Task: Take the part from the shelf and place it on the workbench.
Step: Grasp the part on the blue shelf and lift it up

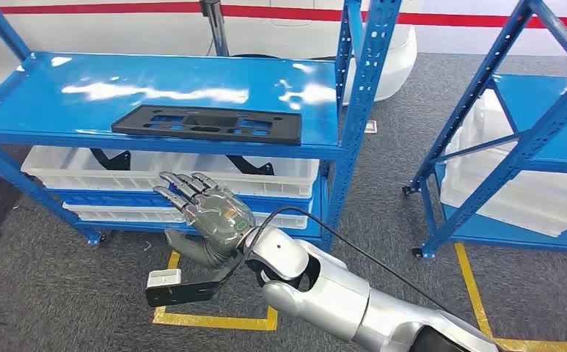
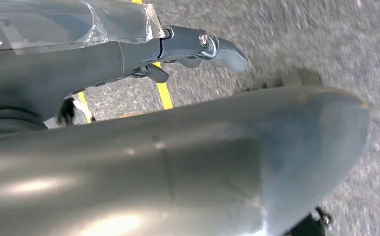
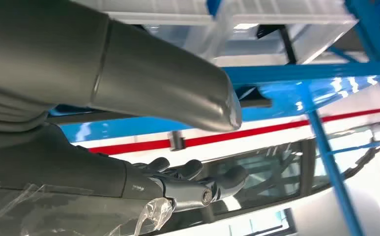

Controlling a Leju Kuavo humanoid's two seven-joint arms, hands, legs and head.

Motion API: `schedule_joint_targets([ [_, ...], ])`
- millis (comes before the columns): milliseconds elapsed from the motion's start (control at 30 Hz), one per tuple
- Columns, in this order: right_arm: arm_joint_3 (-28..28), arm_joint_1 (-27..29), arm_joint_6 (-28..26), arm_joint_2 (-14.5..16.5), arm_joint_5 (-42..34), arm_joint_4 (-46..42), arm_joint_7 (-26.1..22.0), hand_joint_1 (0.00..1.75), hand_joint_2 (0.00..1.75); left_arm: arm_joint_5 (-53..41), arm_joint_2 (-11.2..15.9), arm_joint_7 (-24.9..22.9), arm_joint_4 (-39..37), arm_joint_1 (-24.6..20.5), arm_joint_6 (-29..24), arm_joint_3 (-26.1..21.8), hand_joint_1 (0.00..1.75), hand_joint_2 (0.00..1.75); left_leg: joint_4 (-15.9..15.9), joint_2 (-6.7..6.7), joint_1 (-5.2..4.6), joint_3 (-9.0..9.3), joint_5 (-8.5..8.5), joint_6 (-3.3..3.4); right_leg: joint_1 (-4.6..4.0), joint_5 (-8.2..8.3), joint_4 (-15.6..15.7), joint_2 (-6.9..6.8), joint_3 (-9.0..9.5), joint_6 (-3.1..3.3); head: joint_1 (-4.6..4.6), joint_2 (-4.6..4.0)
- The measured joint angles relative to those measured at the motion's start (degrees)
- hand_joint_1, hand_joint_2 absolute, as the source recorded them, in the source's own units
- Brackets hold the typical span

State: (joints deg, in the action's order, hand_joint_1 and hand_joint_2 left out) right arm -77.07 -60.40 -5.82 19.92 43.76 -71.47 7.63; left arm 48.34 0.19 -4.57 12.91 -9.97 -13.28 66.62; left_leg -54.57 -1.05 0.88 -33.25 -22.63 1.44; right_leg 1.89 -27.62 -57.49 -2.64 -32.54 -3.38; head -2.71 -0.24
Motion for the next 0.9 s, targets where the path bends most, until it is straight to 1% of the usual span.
schedule_joint_targets([
  [67,-0.01,0.02,0.00,-0.05,-0.01,-0.02,0.01,0.00,0.00,-0.04,0.03,0.00,-0.01,-0.06,-0.01,0.00,0.00,0.00,-0.01,0.56,-0.09,0.01,-0.02,0.39,-0.14,-2.17,-4.31,0.91,-2.06,0.19,0.01,0.00],
  [100,-0.02,0.08,0.00,-0.14,-0.02,-0.04,0.01,0.00,0.00,-0.08,0.04,0.00,-0.01,-0.10,-0.01,0.00,0.00,0.00,-0.02,1.20,-0.19,0.03,-0.05,0.70,-0.30,-4.11,-8.57,1.68,-4.16,0.35,0.01,0.00],
  [133,-0.04,0.20,0.01,-0.26,-0.02,-0.04,0.02,0.00,0.00,-0.11,0.04,0.00,-0.01,-0.10,0.01,0.00,0.00,0.00,-0.02,1.89,-0.33,0.06,-0.09,0.91,-0.48,-5.59,-12.69,2.12,-6.31,0.49,0.01,0.00],
  [167,-0.08,0.35,0.01,-0.37,-0.02,-0.04,0.02,0.00,0.00,-0.14,0.04,0.00,-0.01,-0.05,0.03,0.00,0.00,0.00,-0.03,2.66,-0.48,0.14,-0.14,1.01,-0.64,-6.09,-15.31,2.36,-7.85,0.66,0.01,0.00],
  [200,-0.11,0.49,0.01,-0.45,-0.02,-0.04,0.02,0.00,0.00,-0.16,0.04,0.00,-0.01,0.03,0.05,0.00,0.00,0.00,-0.05,3.47,-0.63,0.28,-0.21,1.09,-0.77,-5.39,-15.67,2.53,-8.36,0.90,0.01,0.00],
  [233,-0.15,0.57,0.01,-0.49,-0.02,-0.04,0.02,0.00,0.00,-0.17,0.04,0.00,-0.01,0.10,0.06,0.00,0.00,0.00,-0.07,4.27,-0.75,0.49,-0.29,1.12,-0.84,-3.58,-13.55,2.79,-7.66,1.21,0.01,0.00],
  [267,-0.17,0.60,0.01,-0.49,-0.02,-0.04,0.02,0.00,0.00,-0.19,0.04,0.00,-0.01,0.14,0.07,0.00,0.00,0.00,-0.09,5.06,-0.83,0.71,-0.40,1.11,-0.87,-1.16,-9.61,3.42,-6.04,1.56,0.01,0.00],
  [300,-0.19,0.60,0.01,-0.50,-0.02,-0.04,0.02,0.00,0.00,-0.20,0.04,0.01,-0.01,0.11,0.06,0.00,0.00,0.00,-0.12,5.74,-0.92,0.88,-0.54,1.03,-0.87,0.81,-5.37,4.64,-4.17,1.92,0.00,0.00],
  [333,-0.19,0.57,0.01,-0.50,-0.02,-0.04,0.02,0.00,0.00,-0.23,0.04,0.01,-0.01,0.05,0.07,0.00,0.00,0.00,-0.20,6.38,-0.99,0.90,-0.67,0.88,-0.79,2.16,-1.95,5.66,-2.68,2.12,0.00,0.00],
  [367,-0.20,0.56,0.01,-0.50,-0.04,-0.04,0.02,0.00,0.00,-0.29,0.04,0.01,-0.01,0.01,0.08,0.00,0.00,0.00,-0.25,6.89,-0.98,0.82,-0.76,0.69,-0.79,2.77,0.16,6.48,-1.77,2.23,-0.01,0.00],
  [400,-0.21,0.55,0.00,-0.50,-0.07,-0.04,0.00,0.00,0.00,-0.38,0.05,0.01,-0.01,0.03,0.09,0.00,0.00,0.00,-0.25,7.27,-0.90,0.68,-0.80,0.43,-0.86,2.72,0.93,6.84,-1.45,2.29,-0.01,0.00],
  [433,-0.21,0.52,-0.01,-0.48,-0.13,-0.04,-0.03,0.00,0.00,-0.46,0.06,0.00,-0.01,0.10,0.10,0.00,0.00,0.00,-0.22,7.63,-0.77,0.57,-0.81,0.13,-0.91,2.78,1.15,6.52,-1.42,2.32,0.00,0.00],
  [467,-0.21,0.50,-0.02,-0.43,-0.25,-0.05,-0.08,0.00,0.00,-0.56,0.13,-0.01,-0.01,0.22,0.10,0.01,0.00,0.00,-0.23,7.62,-0.61,0.46,-0.94,-0.18,-0.87,2.85,1.29,6.23,-1.33,2.50,0.00,0.00],
  [500,-0.20,0.45,-0.03,-0.40,-0.37,-0.05,-0.13,0.00,0.00,-0.66,0.09,-0.01,-0.01,0.30,0.11,0.01,0.00,0.00,-0.24,7.20,-0.64,0.57,-0.78,-0.36,-0.88,2.78,1.41,6.11,-1.23,2.47,-0.07,-0.01],
  [533,-0.19,0.42,-0.08,-0.39,-0.50,-0.06,-0.16,0.00,0.44,-0.73,0.10,-0.02,-0.02,0.29,0.11,0.02,0.00,0.00,-0.10,6.75,-0.78,0.74,-0.83,-0.24,-0.81,2.75,1.51,6.00,-1.14,2.45,-0.17,-0.01],
  [567,-0.17,0.44,-0.16,-0.37,-0.59,-0.07,-0.18,0.00,0.87,-0.78,0.11,-0.02,-0.02,0.25,0.12,0.02,0.00,0.00,0.01,6.19,-0.87,0.90,-0.80,0.16,-0.80,2.68,1.56,5.91,-1.04,2.37,-0.26,-0.01],
  [600,-0.17,0.48,-0.26,-0.40,-0.62,-0.07,-0.15,0.00,1.31,-0.79,0.06,-0.02,-0.03,0.20,0.12,0.02,0.00,0.00,0.24,5.85,-0.99,1.16,-0.65,0.59,-0.98,2.57,1.52,5.92,-1.00,2.22,-0.36,-0.01],
  [633,-0.17,0.53,-0.36,-0.43,-0.61,-0.07,-0.02,0.00,1.75,-0.75,0.13,-0.02,-0.03,0.19,0.12,0.02,0.00,0.00,0.44,5.86,-0.95,1.22,-0.81,0.95,-1.03,2.59,1.50,5.80,-0.98,2.25,-0.37,0.00],
  [667,-0.17,0.58,-0.42,-0.45,-0.56,-0.07,0.18,0.00,1.75,-0.68,0.16,-0.03,-0.03,0.25,0.12,0.02,0.00,0.00,0.46,5.83,-0.86,1.23,-0.75,1.10,-1.14,2.58,1.50,5.73,-0.95,2.28,-0.37,0.00],
  [767,-0.17,0.65,-0.55,-0.51,-0.32,-0.05,0.92,0.00,1.75,-0.51,0.22,-0.04,-0.03,0.31,0.14,0.02,0.00,0.00,0.55,5.78,-0.69,1.23,-0.75,0.95,-1.37,2.55,1.49,5.74,-0.96,2.34,-0.37,0.00],
  [900,-0.17,0.72,-0.57,-0.53,-0.04,0.07,1.48,0.00,1.75,-0.52,0.23,-0.41,-0.03,0.27,0.16,0.02,0.00,0.00,0.62,5.77,-0.46,1.23,-0.83,-0.06,-1.59,2.47,1.46,5.73,-0.96,2.46,-0.37,0.00],
])
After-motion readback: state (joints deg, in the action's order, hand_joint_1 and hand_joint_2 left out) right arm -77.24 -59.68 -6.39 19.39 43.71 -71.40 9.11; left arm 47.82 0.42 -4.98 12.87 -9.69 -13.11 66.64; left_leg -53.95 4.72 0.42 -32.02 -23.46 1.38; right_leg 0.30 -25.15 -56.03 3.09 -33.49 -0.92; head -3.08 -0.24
